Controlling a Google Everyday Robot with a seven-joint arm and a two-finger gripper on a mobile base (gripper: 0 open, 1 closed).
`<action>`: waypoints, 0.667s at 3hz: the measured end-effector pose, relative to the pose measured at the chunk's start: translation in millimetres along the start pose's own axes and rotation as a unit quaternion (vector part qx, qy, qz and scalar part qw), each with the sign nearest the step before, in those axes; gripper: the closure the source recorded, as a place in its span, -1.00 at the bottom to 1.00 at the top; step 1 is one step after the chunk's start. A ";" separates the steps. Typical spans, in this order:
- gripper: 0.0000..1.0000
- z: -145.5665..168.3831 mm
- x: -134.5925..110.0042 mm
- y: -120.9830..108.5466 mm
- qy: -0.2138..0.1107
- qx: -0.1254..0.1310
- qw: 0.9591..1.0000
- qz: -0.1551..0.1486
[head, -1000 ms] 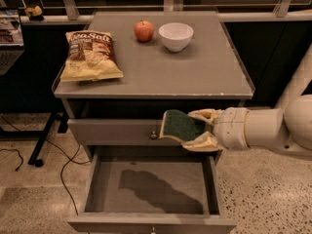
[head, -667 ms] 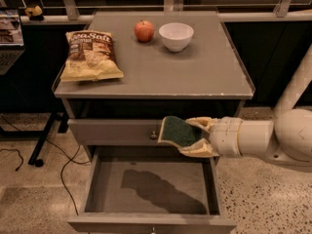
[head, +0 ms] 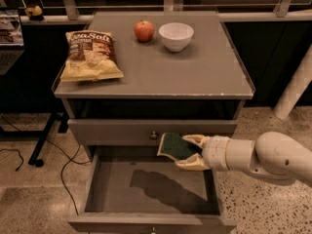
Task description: Place sponge into middle drawer
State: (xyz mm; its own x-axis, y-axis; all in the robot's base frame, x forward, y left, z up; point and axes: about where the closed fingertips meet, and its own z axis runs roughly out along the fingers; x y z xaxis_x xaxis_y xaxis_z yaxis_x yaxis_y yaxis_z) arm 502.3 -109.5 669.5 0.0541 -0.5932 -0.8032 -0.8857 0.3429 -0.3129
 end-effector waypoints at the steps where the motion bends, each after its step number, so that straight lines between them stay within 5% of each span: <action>1: 1.00 20.0 47.8 17.0 0.021 -0.014 0.999 0.034; 2: 1.00 38.9 88.2 37.8 0.042 -0.031 0.997 0.062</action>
Offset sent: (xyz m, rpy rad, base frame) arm -0.0207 -0.0183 -0.1607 -0.0381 0.2461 -0.0621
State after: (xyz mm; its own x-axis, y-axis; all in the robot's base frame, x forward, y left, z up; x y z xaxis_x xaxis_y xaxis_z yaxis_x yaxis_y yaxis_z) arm 491.5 -120.5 567.1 -0.0931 -0.6090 -0.7877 -0.9101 0.3729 -0.1807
